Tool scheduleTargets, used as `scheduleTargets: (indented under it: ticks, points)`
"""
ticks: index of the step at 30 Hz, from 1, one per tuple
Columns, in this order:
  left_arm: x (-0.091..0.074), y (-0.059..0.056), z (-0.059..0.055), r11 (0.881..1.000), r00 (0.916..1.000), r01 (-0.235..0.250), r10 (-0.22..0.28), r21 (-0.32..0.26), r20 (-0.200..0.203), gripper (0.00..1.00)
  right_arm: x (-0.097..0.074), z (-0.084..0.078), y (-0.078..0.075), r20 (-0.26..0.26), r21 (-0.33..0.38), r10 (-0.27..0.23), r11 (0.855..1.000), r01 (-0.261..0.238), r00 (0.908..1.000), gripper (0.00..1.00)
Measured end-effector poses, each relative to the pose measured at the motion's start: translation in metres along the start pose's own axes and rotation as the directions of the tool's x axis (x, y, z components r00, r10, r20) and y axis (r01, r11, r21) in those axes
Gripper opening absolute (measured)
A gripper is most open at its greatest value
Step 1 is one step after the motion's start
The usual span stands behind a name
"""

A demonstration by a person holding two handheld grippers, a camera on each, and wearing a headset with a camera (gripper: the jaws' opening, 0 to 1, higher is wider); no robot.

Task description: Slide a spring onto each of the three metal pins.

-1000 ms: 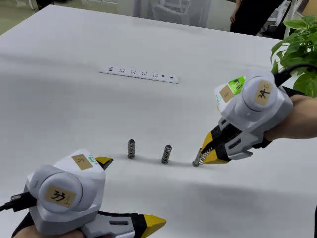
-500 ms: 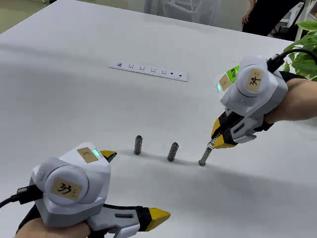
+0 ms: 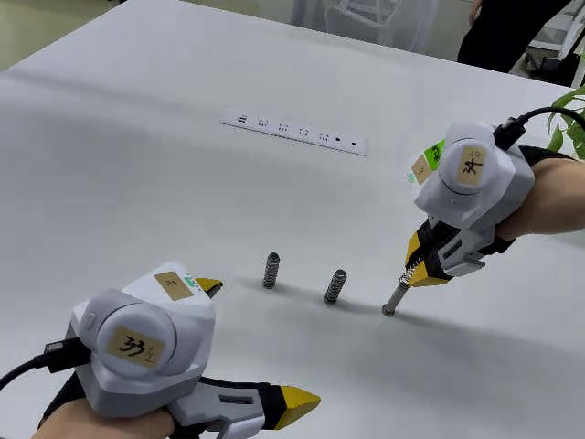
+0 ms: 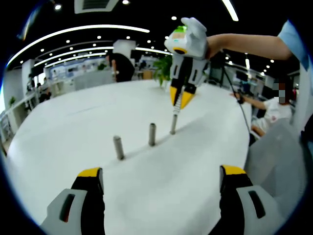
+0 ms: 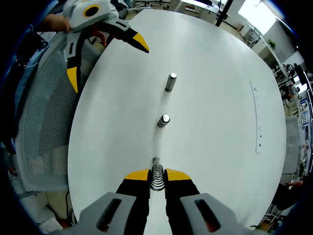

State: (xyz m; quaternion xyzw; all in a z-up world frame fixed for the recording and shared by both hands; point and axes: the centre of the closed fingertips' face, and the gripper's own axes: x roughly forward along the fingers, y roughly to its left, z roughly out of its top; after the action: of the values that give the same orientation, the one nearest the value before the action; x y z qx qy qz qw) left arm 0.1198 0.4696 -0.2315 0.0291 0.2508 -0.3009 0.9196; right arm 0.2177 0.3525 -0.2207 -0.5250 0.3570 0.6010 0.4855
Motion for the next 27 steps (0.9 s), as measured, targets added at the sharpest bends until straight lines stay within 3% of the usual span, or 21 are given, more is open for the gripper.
scheduleTargets:
  ticks: [22, 27]
  points:
    - [0.002, -0.002, -0.004, 1.0, 0.9998, 0.018, -0.018, -0.008, -0.01, 1.0, 0.012, -0.008, -0.001, -0.026, -0.011, 0.01, 1.0, -0.01, 0.9996, 0.13]
    - [0.002, -0.002, -0.004, 1.0, 0.9998, 0.017, -0.017, -0.011, -0.01, 1.0, 0.02, -0.01, -0.003, -0.052, -0.028, 0.008, 1.0, -0.009, 0.9986, 0.13]
